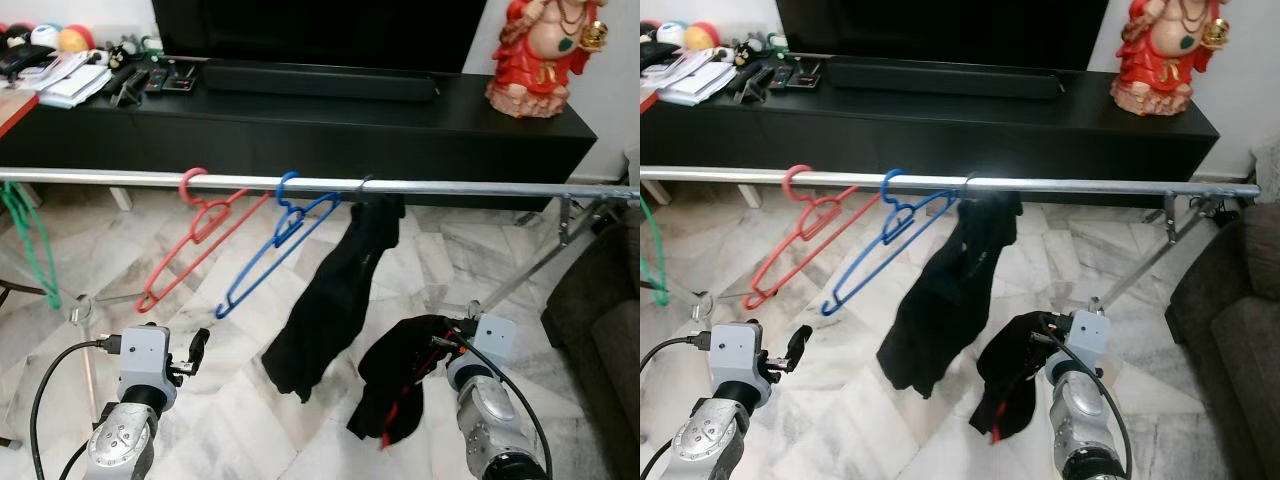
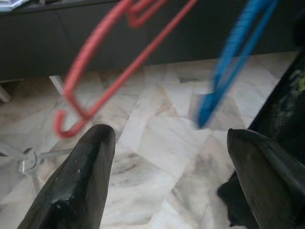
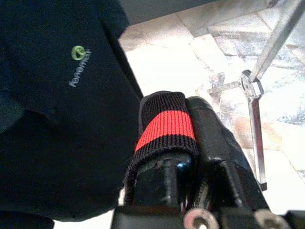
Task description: Hang hanger
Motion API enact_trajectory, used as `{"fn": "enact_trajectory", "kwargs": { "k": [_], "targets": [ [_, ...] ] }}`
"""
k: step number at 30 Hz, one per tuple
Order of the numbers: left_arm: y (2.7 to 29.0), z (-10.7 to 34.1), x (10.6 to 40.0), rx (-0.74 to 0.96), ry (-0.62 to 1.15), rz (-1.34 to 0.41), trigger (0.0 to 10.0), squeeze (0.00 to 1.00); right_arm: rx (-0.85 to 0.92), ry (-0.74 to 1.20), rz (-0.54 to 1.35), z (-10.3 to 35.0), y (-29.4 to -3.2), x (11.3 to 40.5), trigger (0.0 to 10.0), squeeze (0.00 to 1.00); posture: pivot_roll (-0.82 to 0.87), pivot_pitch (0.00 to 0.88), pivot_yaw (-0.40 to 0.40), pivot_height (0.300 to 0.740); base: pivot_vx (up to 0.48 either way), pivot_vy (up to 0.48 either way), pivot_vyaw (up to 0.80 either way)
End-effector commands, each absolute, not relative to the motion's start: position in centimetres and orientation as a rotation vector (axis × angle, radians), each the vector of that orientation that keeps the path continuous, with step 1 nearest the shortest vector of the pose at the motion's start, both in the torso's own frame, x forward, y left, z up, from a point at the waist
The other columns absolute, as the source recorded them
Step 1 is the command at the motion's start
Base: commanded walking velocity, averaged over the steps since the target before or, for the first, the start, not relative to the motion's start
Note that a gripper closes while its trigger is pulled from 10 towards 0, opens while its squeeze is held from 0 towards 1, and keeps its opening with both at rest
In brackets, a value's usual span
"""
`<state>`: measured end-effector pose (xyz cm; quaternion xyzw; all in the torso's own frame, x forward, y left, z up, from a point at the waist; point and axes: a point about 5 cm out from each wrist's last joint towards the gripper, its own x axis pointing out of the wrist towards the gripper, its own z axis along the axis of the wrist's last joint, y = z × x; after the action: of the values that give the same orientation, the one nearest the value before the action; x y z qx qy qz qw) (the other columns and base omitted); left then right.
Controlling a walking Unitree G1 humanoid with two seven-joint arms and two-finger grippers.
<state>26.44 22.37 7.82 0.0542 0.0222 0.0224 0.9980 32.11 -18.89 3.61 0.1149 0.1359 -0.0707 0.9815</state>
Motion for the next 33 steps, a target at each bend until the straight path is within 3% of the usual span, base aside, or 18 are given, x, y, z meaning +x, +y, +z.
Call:
{"fn": "enact_trajectory", "kwargs": {
  "k": [1,24,33],
  "targets": [
    [22.1,7.8,26.3,0.095,0.048,0.038,10.0,0.0,0.231,0.264,-0.16,3.6,-19.5,32.0,10.0,0.0,0.08,0.167,-0.044,0.74,0.0,-0.469,0.0],
    [22.2,9.0,26.6,0.064,0.008,0.026,10.0,0.0,0.23,0.281,-0.155,3.4,-19.3,31.9,10.0,0.0,0.08,0.179,-0.05,0.74,0.0,-0.02,0.0],
    [22.3,9.6,26.8,0.064,-0.011,0.031,10.0,0.0,0.224,0.287,-0.135,3.3,-18.9,31.9,10.0,0.0,0.08,0.181,-0.051,0.74,0.33,0.0,0.0]
  ]
}}
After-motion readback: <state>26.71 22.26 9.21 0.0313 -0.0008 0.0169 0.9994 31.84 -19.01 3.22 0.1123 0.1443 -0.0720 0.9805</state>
